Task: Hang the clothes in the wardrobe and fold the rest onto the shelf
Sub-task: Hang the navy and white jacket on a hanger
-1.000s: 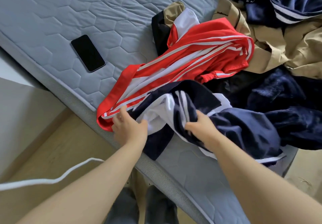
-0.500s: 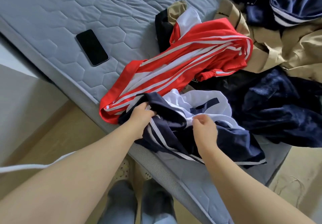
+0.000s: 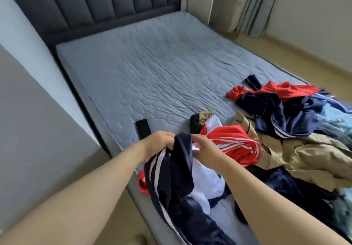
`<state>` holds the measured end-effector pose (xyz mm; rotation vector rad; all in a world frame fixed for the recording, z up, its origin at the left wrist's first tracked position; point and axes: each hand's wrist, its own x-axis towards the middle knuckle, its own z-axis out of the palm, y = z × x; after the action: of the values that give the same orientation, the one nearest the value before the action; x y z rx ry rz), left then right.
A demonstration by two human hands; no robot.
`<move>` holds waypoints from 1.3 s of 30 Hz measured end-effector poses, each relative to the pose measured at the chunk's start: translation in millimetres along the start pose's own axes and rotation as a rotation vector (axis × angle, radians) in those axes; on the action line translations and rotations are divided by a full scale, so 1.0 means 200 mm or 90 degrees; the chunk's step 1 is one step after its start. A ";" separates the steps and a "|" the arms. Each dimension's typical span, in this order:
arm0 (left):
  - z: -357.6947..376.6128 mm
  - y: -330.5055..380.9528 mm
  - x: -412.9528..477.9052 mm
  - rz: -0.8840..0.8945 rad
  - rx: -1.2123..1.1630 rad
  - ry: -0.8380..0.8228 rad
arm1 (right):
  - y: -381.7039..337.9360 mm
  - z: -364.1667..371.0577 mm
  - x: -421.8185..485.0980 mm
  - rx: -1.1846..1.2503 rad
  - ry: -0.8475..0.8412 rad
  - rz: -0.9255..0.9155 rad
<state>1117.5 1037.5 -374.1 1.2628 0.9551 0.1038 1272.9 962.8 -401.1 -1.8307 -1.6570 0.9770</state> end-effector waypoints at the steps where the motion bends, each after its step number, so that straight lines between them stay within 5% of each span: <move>1: -0.04 0.09 -0.06 0.015 0.011 0.012 | -0.09 -0.05 0.01 0.001 -0.015 -0.012; 7: -0.25 0.42 -0.44 0.067 -0.064 0.141 | -0.58 -0.26 0.07 -0.053 -0.012 -0.032; 14: -0.56 0.65 -1.17 0.204 -0.106 0.256 | -1.29 -0.31 0.08 0.333 -0.106 -0.001; 28: -0.83 0.39 -2.61 0.370 -0.260 0.674 | -2.45 0.51 -0.14 -0.019 -0.303 -0.224; 39: -0.85 -0.33 -3.84 0.108 -0.290 1.083 | -3.50 1.26 -0.92 0.390 -0.413 -0.372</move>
<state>496.6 718.0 -6.6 0.5950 2.0359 1.6166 630.7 860.0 3.3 -0.5987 -1.7863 1.6446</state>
